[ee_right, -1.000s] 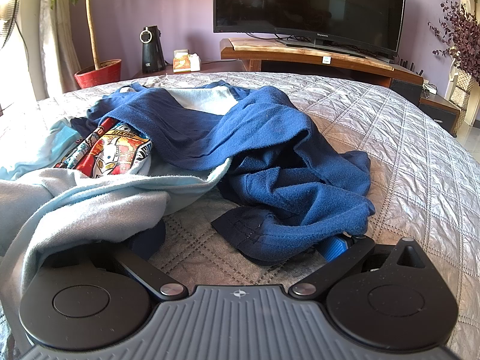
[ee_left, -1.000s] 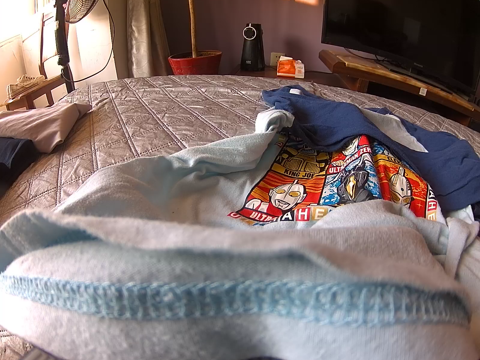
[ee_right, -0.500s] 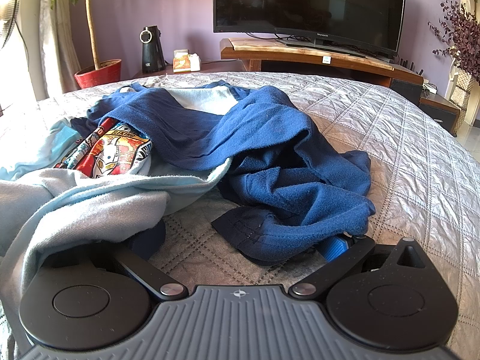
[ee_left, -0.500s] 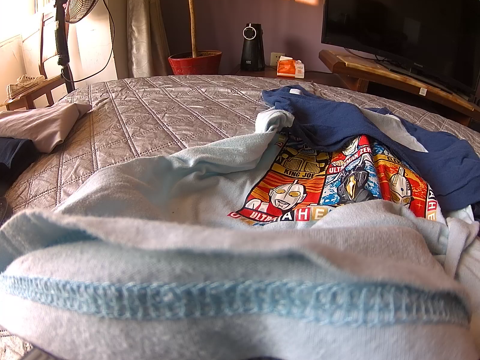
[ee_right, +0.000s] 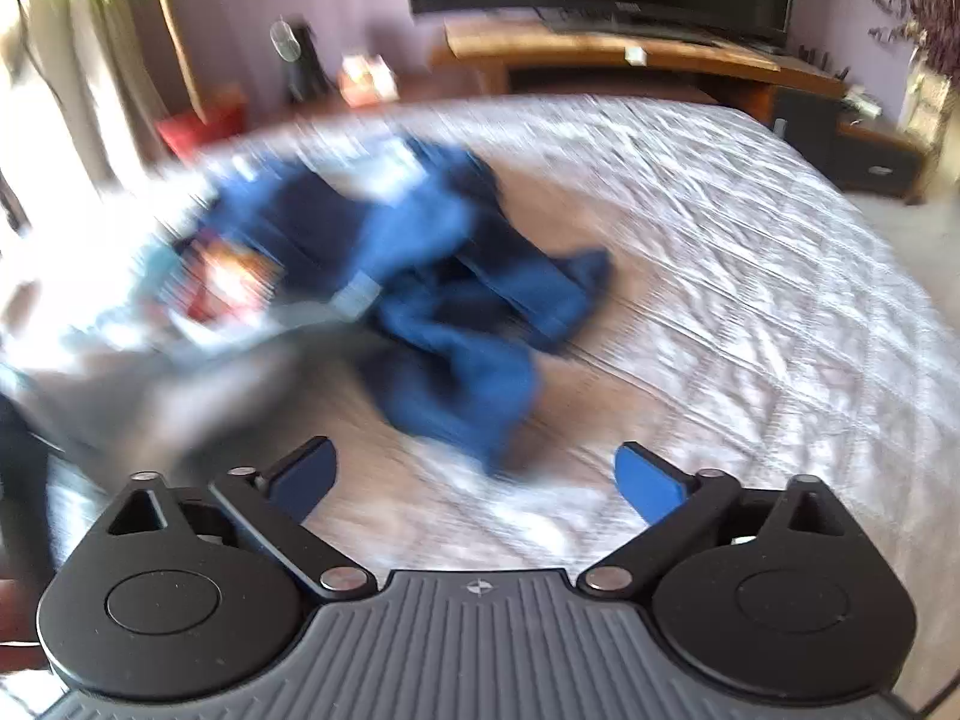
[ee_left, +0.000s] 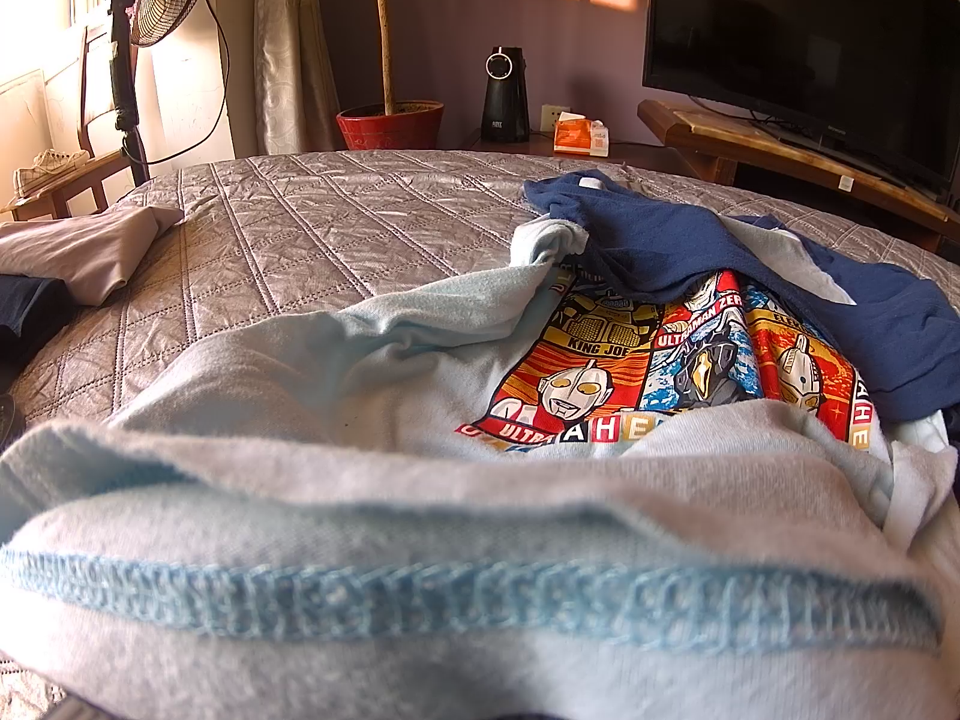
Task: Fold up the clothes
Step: 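Move the right tool onto the shirt and grasp a navy sleeve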
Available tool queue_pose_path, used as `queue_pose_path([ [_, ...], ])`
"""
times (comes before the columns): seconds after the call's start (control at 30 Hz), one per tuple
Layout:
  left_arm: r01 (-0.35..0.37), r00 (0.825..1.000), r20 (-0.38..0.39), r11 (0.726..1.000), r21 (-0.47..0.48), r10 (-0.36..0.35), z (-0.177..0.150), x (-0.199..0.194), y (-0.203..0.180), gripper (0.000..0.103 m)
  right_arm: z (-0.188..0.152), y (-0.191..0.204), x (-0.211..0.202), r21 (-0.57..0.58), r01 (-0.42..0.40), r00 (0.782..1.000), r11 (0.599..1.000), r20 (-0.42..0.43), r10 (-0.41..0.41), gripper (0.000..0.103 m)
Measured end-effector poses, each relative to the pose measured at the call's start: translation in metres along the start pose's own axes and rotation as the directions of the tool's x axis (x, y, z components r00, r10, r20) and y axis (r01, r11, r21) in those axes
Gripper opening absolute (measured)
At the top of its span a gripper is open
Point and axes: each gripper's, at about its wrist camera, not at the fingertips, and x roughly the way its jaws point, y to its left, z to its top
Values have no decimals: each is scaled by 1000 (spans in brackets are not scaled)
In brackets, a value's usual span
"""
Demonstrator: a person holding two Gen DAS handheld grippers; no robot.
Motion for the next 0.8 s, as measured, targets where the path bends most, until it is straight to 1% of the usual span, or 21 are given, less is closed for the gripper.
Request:
queue_pose_path([
  [0.03, 0, 1000, 0, 1000, -1, 0, 0, 0, 0, 103, 0, 7, -12, -21, -6, 997, 1000, 72, 8, 100],
  [0.07, -1, 1000, 0, 1000, -2, 1, 0, 1, 0, 103, -3, 12, -20, -35, -25, 989, 999, 147, 30, 103],
  [0.1, -2, 1000, 0, 1000, -2, 2, 0, 1, -1, 103, -5, 17, -28, -47, -50, 973, 998, 221, 59, 103],
  [0.13, -2, 1000, -1, 1000, -3, 2, 0, 1, -1, 103, -7, 19, -28, -43, -78, 960, 996, 268, 86, 103],
  [0.17, -2, 1000, -3, 1000, -5, 2, 1, 1, -1, 103, -6, 19, -20, -20, -95, 964, 995, 247, 97, 103],
  [0.2, 3, 1000, -17, 1000, -2, -3, 2, 1, -1, 103, 2, 19, -8, 9, -112, 981, 994, 159, 110, 103],
  [0.23, 14, 999, -42, 1000, 4, -14, 4, 1, 1, 102, 9, 19, 5, 43, -133, 989, 990, 67, 130, 103],
  [0.27, 25, 998, -64, 1000, 7, -25, 7, 2, 2, 102, 13, 19, 14, 75, -137, 991, 988, 9, 137, 102],
  [0.3, 40, 996, -77, 999, 19, -39, 9, 2, 4, 102, 14, 21, 18, 93, -129, 992, 987, -1, 130, 102],
  [0.33, 58, 995, -84, 997, 42, -55, 10, 3, 7, 102, 13, 24, 17, 86, -120, 993, 989, 12, 119, 102],
  [0.37, 77, 993, -91, 995, 65, -70, 11, 3, 9, 102, 11, 32, 19, 39, -120, 993, 992, 1, 120, 102],
  [0.4, 97, 991, -103, 993, 60, -91, 13, 3, 15, 100, 8, 40, 21, -19, -124, 992, 992, -21, 123, 102],
  [0.43, 119, 986, -117, 992, 28, -115, 15, 2, 23, 100, 6, 48, 24, -77, -129, 991, 989, -43, 126, 102],
  [0.47, 137, 981, -135, 991, -4, -136, 17, 0, 32, 100, 3, 57, 30, -132, -151, 985, 980, -99, 138, 100],
  [0.5, 138, 977, -162, 990, -24, -140, 20, -1, 40, 100, -2, 65, 35, -173, -172, 979, 970, -143, 149, 98],
  [0.53, 126, 973, -191, 991, -34, -131, 24, -1, 47, 100, -6, 69, 40, -187, -182, 974, 965, -167, 151, 94],
  [0.6, 128, 966, -218, 990, -55, -137, 30, -6, 63, 100, -14, 76, 48, -198, -194, 966, 961, -207, 152, 81],
  [0.63, 136, 963, -224, 989, -63, -147, 32, -11, 71, 100, -16, 77, 52, -175, -201, 962, 964, -220, 160, 76],
  [0.7, 148, 962, -224, 988, -47, -155, 37, -24, 80, 100, -17, 78, 55, -142, -222, 959, 965, -208, 190, 78],
  [0.73, 149, 964, -220, 988, -31, -152, 38, -31, 83, 101, -18, 81, 56, -156, -227, 958, 961, -211, 192, 75],
  [0.8, 147, 967, -209, 989, 8, -143, 37, -48, 88, 101, -22, 94, 52, -265, -245, 956, 933, -227, 186, 52],
])
